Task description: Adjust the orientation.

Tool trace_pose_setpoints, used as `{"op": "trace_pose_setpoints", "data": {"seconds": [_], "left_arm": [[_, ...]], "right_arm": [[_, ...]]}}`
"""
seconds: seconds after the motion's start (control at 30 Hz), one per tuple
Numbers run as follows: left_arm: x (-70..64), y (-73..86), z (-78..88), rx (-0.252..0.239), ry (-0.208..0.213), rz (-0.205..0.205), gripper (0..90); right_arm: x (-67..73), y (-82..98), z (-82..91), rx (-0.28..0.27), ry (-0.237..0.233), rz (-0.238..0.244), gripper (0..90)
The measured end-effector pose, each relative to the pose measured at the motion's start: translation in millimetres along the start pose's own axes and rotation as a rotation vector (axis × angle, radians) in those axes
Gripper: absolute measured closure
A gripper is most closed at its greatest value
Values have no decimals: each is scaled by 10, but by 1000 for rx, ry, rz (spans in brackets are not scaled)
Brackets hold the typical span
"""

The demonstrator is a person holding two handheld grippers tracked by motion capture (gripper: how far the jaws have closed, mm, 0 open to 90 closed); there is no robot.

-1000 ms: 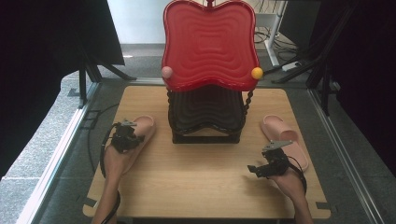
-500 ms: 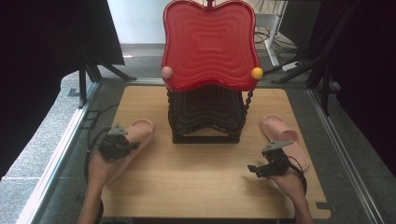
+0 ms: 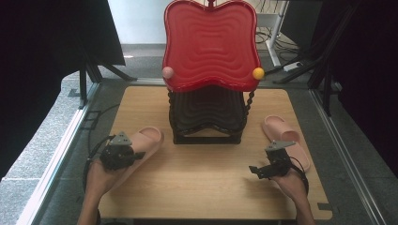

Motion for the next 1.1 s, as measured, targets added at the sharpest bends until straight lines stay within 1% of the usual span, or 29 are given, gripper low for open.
{"op": "trace_pose_setpoints", "data": {"seconds": [0.07, 0.1, 0.17, 0.23, 0.27, 0.33, 0.53, 0.7, 0.83, 0.9, 0.93, 1.0, 1.03, 1.1], "left_arm": [[-59, -1, 14, 0, 13, -11, 825], [-59, -1, 14, 0, 13, -11, 825], [-113, -4, 32, 3, 20, -24, 825], [-194, -11, 58, -2, 33, -40, 825], [-194, -11, 58, -2, 33, -40, 825], [-291, -38, 81, -8, 44, -60, 824], [-468, -151, 75, -33, 56, -94, 824], [-609, -281, -10, -35, 61, -129, 823], [-693, -399, -106, -38, 63, -146, 821], [-706, -420, -126, -38, 63, -149, 821], [-745, -476, -179, -40, 61, -152, 821], [-764, -504, -205, -42, 61, -156, 821], [-801, -560, -255, -51, 59, -158, 822], [-835, -617, -303, -60, 62, -155, 823]], "right_arm": [[-2, 1, 2, 0, 0, 0, 0], [-2, 1, 2, 0, 0, 0, 0], [-1, 2, -2, 2, -2, 1, 0], [10, 2, -12, 5, -2, 2, 0], [10, 2, -12, 5, -2, 2, 0], [16, 0, -19, 6, -4, 5, 0], [21, 0, -23, 8, -5, 6, 1], [21, -1, -17, 5, -7, 6, 5], [15, 1, -10, 3, -9, 3, 9], [11, 1, -3, 2, -12, 3, 11], [10, 1, 0, 0, -12, 4, 11], [8, 1, 3, -2, -12, 1, 13], [7, 1, 4, -3, -12, 0, 13], [5, 3, 5, -3, -11, -1, 13]]}}
Point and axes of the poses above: each handheld gripper's, and its own axes: z roughly backward along the jaws, y roughly out of its underside, x roughly to its left, the point moved 2 cm from there along -z, roughly forward along the jaws
